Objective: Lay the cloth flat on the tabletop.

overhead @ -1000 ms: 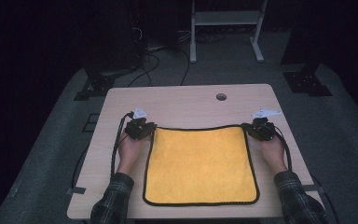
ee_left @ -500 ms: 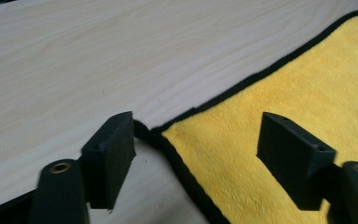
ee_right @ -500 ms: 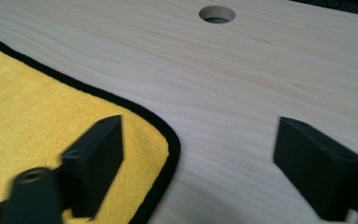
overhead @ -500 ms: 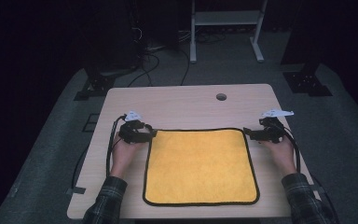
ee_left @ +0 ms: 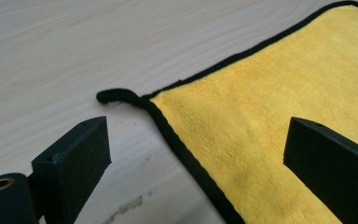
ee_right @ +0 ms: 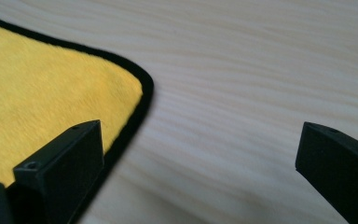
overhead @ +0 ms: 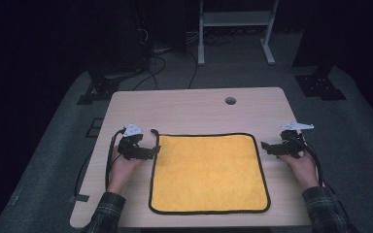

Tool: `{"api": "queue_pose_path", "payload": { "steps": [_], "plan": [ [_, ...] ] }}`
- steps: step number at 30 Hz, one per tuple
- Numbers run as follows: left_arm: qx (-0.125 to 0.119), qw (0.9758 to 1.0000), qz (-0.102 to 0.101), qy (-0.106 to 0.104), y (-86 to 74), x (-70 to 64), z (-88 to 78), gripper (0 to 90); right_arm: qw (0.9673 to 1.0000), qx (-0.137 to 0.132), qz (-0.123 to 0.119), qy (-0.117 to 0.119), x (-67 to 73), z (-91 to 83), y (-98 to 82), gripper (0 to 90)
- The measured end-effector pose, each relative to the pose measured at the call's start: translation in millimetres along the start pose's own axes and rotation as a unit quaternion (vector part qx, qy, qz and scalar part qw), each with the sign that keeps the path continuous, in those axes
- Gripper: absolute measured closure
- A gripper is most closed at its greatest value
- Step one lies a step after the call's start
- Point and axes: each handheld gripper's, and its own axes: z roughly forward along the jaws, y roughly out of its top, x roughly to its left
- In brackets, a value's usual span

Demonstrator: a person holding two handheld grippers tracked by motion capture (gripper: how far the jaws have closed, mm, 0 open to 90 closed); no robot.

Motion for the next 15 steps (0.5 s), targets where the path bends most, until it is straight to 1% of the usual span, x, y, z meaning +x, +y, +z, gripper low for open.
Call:
{"api": "queue_pose_path", "payload": {
  "steps": [2,3,4,5,6,9,11,12,13,14,15],
  "plan": [
    [0.007,1.0000,0.004,0.002,-5.0,-3.7,-3.6,2.3,0.9999,0.011,0.001,-0.002,-3.3,-1.9,-7.6,0.2],
    [0.007,1.0000,0.004,0.002,-5.0,-3.7,-3.6,2.3,0.9999,0.011,0.001,-0.002,-3.3,-1.9,-7.6,0.2],
    [0.010,0.9999,0.004,0.002,-9.3,-5.6,-6.2,1.9,0.9999,0.015,0.005,-0.003,-5.6,-3.0,-13.2,0.3],
    [0.010,0.9999,0.004,0.002,-9.3,-5.6,-6.2,1.9,0.9999,0.015,0.005,-0.003,-5.6,-3.0,-13.2,0.3],
    [0.016,0.9999,0.001,-0.004,-13.6,-8.0,-7.7,1.8,0.9998,0.020,0.005,-0.007,-7.4,-3.7,-18.2,0.2],
    [0.022,0.9997,0.006,-0.002,-17.8,-10.3,-9.7,1.8,0.9996,0.025,0.003,-0.014,-9.0,-3.8,-24.9,0.2],
    [0.025,0.9996,0.009,0.002,-23.9,-12.4,-12.7,1.8,0.9993,0.032,-0.002,-0.020,-9.4,-2.6,-28.8,0.3],
    [0.027,0.9996,0.007,0.002,-25.9,-12.7,-14.1,1.8,0.9990,0.040,-0.001,-0.021,-9.3,-1.7,-29.8,0.0],
    [0.027,0.9996,0.007,0.002,-25.9,-12.7,-14.1,1.8,0.9990,0.041,-0.001,-0.018,-9.8,-2.1,-30.2,0.0],
    [0.029,0.9995,0.007,0.001,-27.8,-12.9,-15.7,1.8,0.9989,0.043,-0.001,-0.020,-9.7,-2.7,-30.6,0.0],
    [0.032,0.9995,0.006,0.000,-32.4,-14.2,-17.4,1.9,0.9989,0.043,0.000,-0.021,-9.7,-3.0,-31.0,0.0]
  ]
}}
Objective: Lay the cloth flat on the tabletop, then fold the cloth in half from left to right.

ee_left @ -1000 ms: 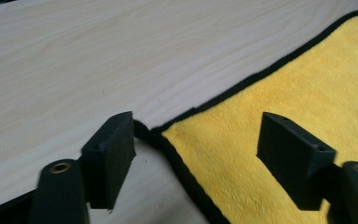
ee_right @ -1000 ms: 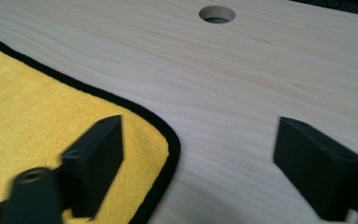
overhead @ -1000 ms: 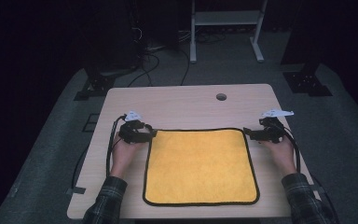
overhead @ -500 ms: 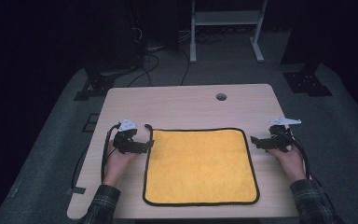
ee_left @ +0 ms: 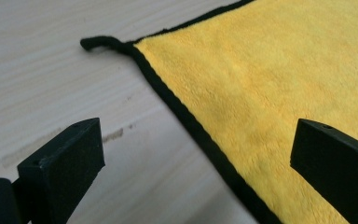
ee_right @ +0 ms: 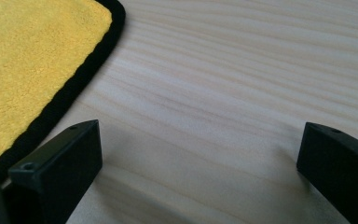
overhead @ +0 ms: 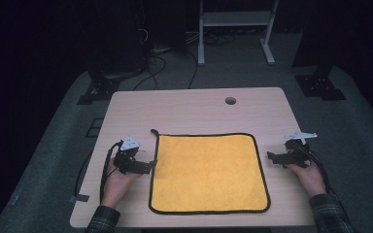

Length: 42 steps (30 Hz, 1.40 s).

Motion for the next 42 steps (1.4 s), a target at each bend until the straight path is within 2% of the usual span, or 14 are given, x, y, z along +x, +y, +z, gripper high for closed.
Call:
{"api": "queue_pose_path", "payload": {
  "steps": [10,17,19,24,32,33,35,38,42],
  "plan": [
    [0.027,0.9996,-0.008,-0.005,-15.4,-4.0,0.3,4.2,1.0000,0.000,-0.001,0.001,0.9,-1.4,-1.6,0.0],
    [0.026,0.9994,-0.011,0.018,-14.9,-3.5,5.0,5.4,1.0000,0.000,-0.006,0.006,1.8,-1.0,-1.2,0.0],
    [0.022,0.9991,-0.018,0.031,-14.1,-2.0,8.2,5.4,0.9999,0.000,-0.009,0.008,2.0,-0.7,-1.0,0.0],
    [0.018,0.9986,-0.024,0.042,-13.3,-1.3,12.4,5.5,0.9999,0.000,-0.010,0.009,2.1,-0.5,-0.8,0.0],
    [0.045,0.9968,-0.003,0.066,-10.4,-5.5,26.8,5.5,0.9999,0.000,-0.011,0.009,2.1,-0.5,-0.8,0.0],
    [0.044,0.9970,-0.005,0.064,-10.5,-5.4,26.8,5.5,0.9999,-0.001,-0.010,0.009,2.1,-0.5,-0.8,0.0],
    [0.033,0.9973,-0.003,0.065,-11.9,-5.5,25.2,10.5,0.9999,0.000,-0.010,0.009,2.1,-0.5,-0.8,0.0],
    [0.024,0.9984,-0.007,0.050,-14.9,-4.3,23.5,16.6,0.9999,-0.001,-0.010,0.009,2.1,-0.4,-0.8,0.0],
    [0.015,0.9992,-0.002,0.037,-17.4,-6.1,19.9,29.9,0.9999,0.000,-0.011,0.009,2.1,-0.5,-0.8,0.0]
  ]
}}
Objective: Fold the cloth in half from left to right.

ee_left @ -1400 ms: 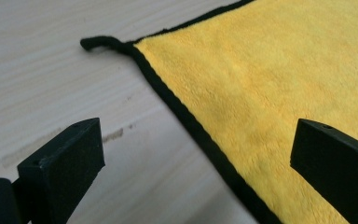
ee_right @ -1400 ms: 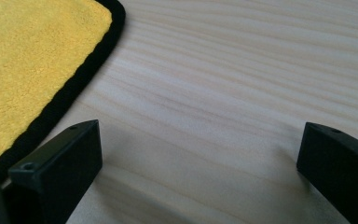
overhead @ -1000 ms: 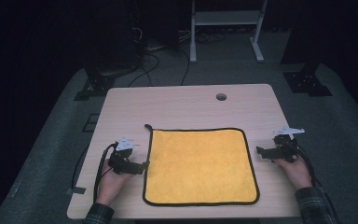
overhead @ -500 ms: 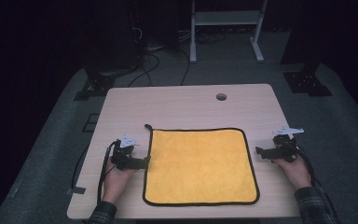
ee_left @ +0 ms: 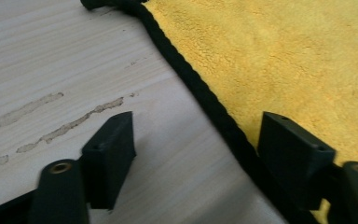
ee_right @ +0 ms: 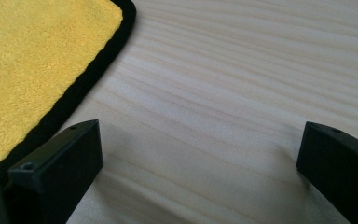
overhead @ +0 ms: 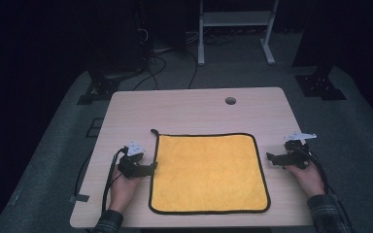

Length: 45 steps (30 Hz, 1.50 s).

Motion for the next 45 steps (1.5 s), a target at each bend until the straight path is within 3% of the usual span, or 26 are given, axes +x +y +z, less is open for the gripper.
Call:
{"api": "queue_pose_path", "payload": {
  "steps": [9,19,23,30,31,32,33,34,35,36,37,40,45],
  "plan": [
    [-0.009,0.9997,0.011,-0.019,-2.0,-6.5,-3.1,55.0,1.0000,0.000,0.000,0.000,0.0,0.0,0.0,0.0],
    [-0.008,0.9991,0.002,-0.041,-0.9,-11.8,-3.1,78.7,1.0000,0.000,0.001,0.000,0.4,0.1,0.1,0.0],
    [-0.005,0.9987,-0.010,-0.050,-0.2,-11.6,-2.8,84.0,1.0000,0.000,0.001,0.000,0.6,0.2,0.2,0.0],
    [-0.001,0.9985,-0.010,-0.054,1.9,-12.1,-2.1,86.0,1.0000,0.000,0.000,0.001,0.8,0.3,0.4,0.0],
    [-0.004,0.9976,-0.017,-0.067,2.2,-11.1,-1.5,86.0,1.0000,0.001,0.000,0.001,0.9,0.3,0.5,0.0],
    [-0.004,0.9976,-0.017,-0.067,2.2,-11.1,-1.5,85.9,1.0000,0.001,-0.001,0.002,0.9,0.5,0.5,0.0],
    [-0.011,0.9963,-0.021,-0.083,2.8,-10.6,-1.7,85.9,1.0000,0.001,-0.001,0.002,1.0,0.6,0.7,0.0],
    [-0.011,0.9963,-0.021,-0.083,2.8,-10.6,-1.7,85.8,1.0000,0.001,-0.001,0.002,1.0,0.6,0.7,0.0],
    [-0.019,0.9944,-0.033,-0.099,3.9,-10.6,-2.1,85.8,1.0000,0.000,-0.001,0.002,1.2,0.7,0.8,0.0],
    [-0.019,0.9944,-0.033,-0.099,3.9,-10.6,-2.1,85.8,1.0000,0.000,-0.001,0.002,1.2,0.7,0.8,0.0],
    [-0.028,0.9921,-0.041,-0.115,5.8,-10.8,-3.6,85.7,1.0000,0.000,-0.002,0.002,1.1,0.8,0.9,0.0],
    [-0.037,0.9912,-0.040,-0.121,8.4,-12.1,-5.4,85.7,1.0000,0.000,-0.002,0.003,1.1,0.9,0.9,0.0],
    [-0.071,0.9859,-0.054,-0.141,16.3,-12.9,-10.7,85.7,1.0000,0.000,-0.003,0.003,1.2,1.1,1.1,0.0]
  ]
}}
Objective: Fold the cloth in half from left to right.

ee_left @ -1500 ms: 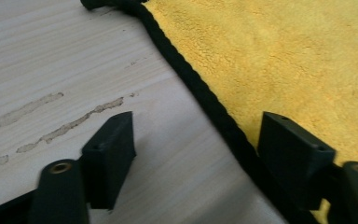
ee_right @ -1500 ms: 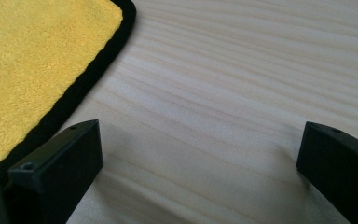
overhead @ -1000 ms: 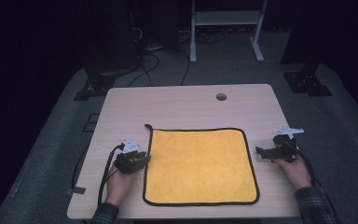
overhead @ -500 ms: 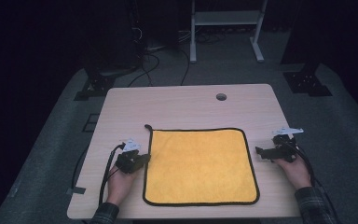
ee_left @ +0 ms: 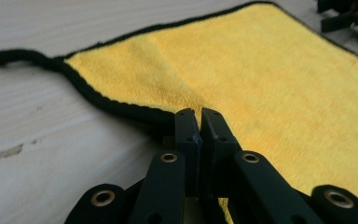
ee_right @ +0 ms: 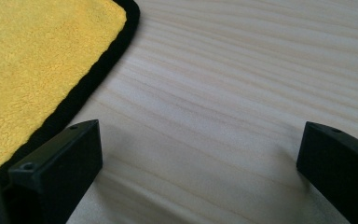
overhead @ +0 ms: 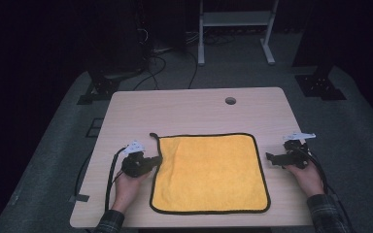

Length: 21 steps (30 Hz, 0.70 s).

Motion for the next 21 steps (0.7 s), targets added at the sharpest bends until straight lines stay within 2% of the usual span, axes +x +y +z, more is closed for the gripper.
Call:
{"api": "queue_pose_path", "payload": {
  "steps": [1,2,5,11,12,16,21],
  "plan": [
    [0.000,1.0000,0.000,0.000,0.0,0.0,0.0,85.7,1.0000,0.000,0.000,0.000,0.0,0.0,0.0,0.0],
    [-0.012,0.9998,-0.002,-0.015,2.6,-1.3,0.1,85.7,1.0000,0.000,0.000,0.000,0.1,0.1,0.1,0.0],
    [-0.024,0.9993,-0.002,-0.030,6.7,-6.0,3.4,85.7,1.0000,0.000,0.000,0.000,0.1,0.0,0.1,0.0],
    [-0.032,0.9980,0.002,-0.054,13.0,-13.5,11.9,85.7,1.0000,0.000,0.000,0.000,0.2,0.2,0.2,0.0],
    [-0.034,0.9973,0.000,-0.065,13.7,-15.3,15.8,85.7,1.0000,0.000,0.001,0.000,0.2,0.2,0.2,0.0],
    [-0.028,0.9968,0.003,-0.075,15.3,-18.9,24.1,85.6,1.0000,0.000,0.000,0.000,0.3,0.2,0.2,0.0],
    [-0.019,0.9968,0.012,-0.077,18.3,-24.6,33.0,85.6,1.0000,0.000,0.001,0.000,0.4,0.2,0.3,0.0]
  ]
}}
